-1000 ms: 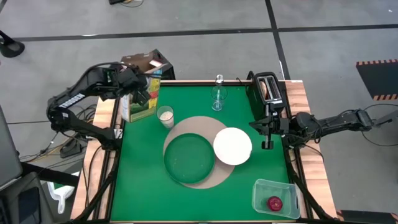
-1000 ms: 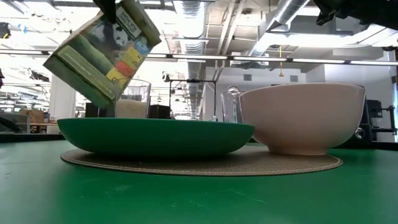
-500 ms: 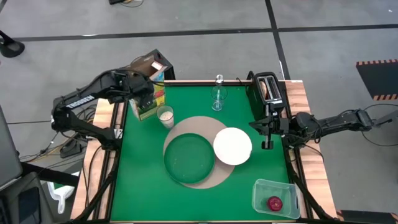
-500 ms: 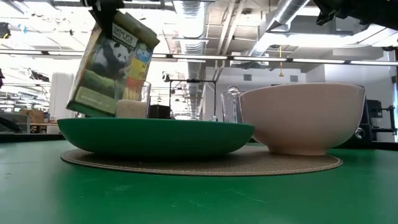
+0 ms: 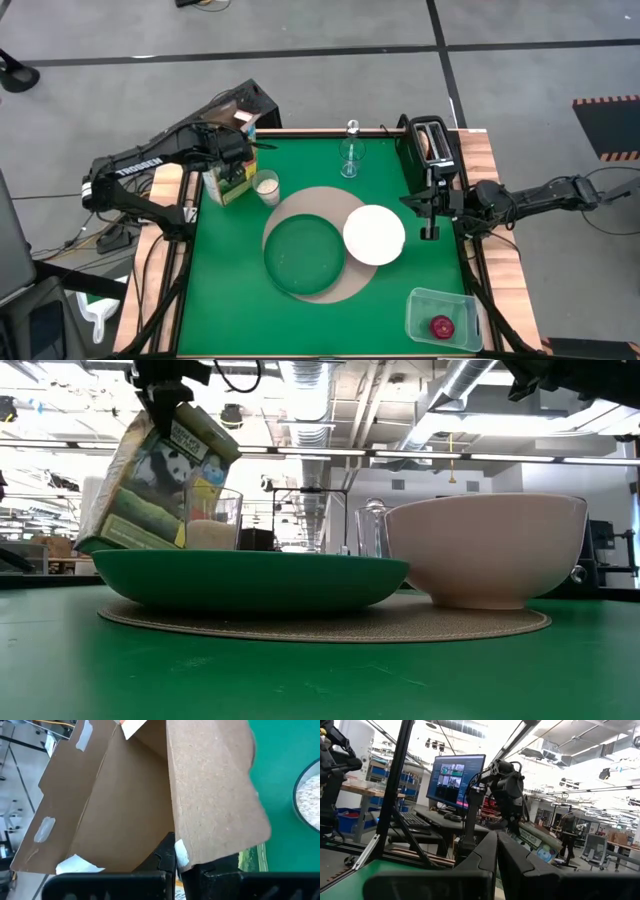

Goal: Arrange a breakfast setting
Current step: Pour the cereal into the white bowl

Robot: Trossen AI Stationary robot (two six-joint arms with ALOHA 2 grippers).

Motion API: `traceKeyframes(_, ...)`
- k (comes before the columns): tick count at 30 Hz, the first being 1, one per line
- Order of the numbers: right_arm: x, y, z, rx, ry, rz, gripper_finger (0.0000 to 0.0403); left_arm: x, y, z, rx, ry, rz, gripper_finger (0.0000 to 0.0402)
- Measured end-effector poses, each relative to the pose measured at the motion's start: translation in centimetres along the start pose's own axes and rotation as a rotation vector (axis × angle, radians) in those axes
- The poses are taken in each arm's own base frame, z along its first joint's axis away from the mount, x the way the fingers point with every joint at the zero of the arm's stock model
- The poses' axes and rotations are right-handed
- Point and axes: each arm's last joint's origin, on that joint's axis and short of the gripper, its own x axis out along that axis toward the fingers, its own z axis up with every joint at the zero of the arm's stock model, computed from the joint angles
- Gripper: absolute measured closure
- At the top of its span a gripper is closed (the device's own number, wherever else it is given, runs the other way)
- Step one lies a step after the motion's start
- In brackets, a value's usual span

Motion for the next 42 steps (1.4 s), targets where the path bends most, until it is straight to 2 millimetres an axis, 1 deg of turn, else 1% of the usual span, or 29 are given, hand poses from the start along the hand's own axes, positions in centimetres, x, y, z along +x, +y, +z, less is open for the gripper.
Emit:
traceKeyframes(5,0.0,0.0,0.0,0.000,-0.003,-0.001,0.0362,-0.4,0.3,0.1,-0.027,-0.036,0.005,0.0401)
traceKeyframes(13,0.0,-0.1,0.1,0.001,-0.003,-0.017,0.0362,-0.2,1.2,0.3,-0.094,-0.072,0.141,0.0401)
traceKeyframes(16,0.0,-0.1,0.1,0.001,-0.003,-0.017,0.0362,-0.1,1.1,0.2,-0.099,-0.058,0.101,0.0401)
traceKeyframes(19,0.0,-0.1,0.0,0.001,-0.003,-0.017,0.0362,0.5,0.2,0.1,-0.092,-0.025,0.020,0.0401)
traceKeyframes(24,0.0,-0.1,0.1,0.001,-0.003,-0.017,0.0362,2.6,-1.9,-0.8,-0.060,0.056,-0.083,0.0401)
traceKeyframes(26,0.0,-0.1,0.1,0.001,-0.003,-0.017,0.0362,3.1,-2.5,-1.0,-0.060,0.078,-0.114,0.0401)
traceKeyframes(29,0.0,-0.1,0.0,0.001,-0.003,-0.017,0.0362,3.0,-2.9,-1.3,-0.068,0.083,-0.119,0.0401)
traceKeyframes(33,0.0,-0.1,0.1,-0.007,-0.003,-0.017,0.0362,2.3,-2.8,-1.0,-0.073,0.071,-0.147,0.0399)
traceKeyframes(35,0.0,-0.1,0.0,-0.008,-0.002,-0.020,0.0362,1.9,-2.6,-0.8,-0.084,0.060,-0.162,0.0390)
traceKeyframes(37,0.0,-0.2,0.0,-0.010,-0.002,-0.025,0.0362,1.6,-2.4,-0.6,-0.096,0.046,-0.169,0.0373)
traceKeyframes(42,0.0,-0.3,0.0,-0.006,0.002,-0.033,0.0362,1.0,-2.1,-0.3,-0.095,0.030,-0.205,0.0307)
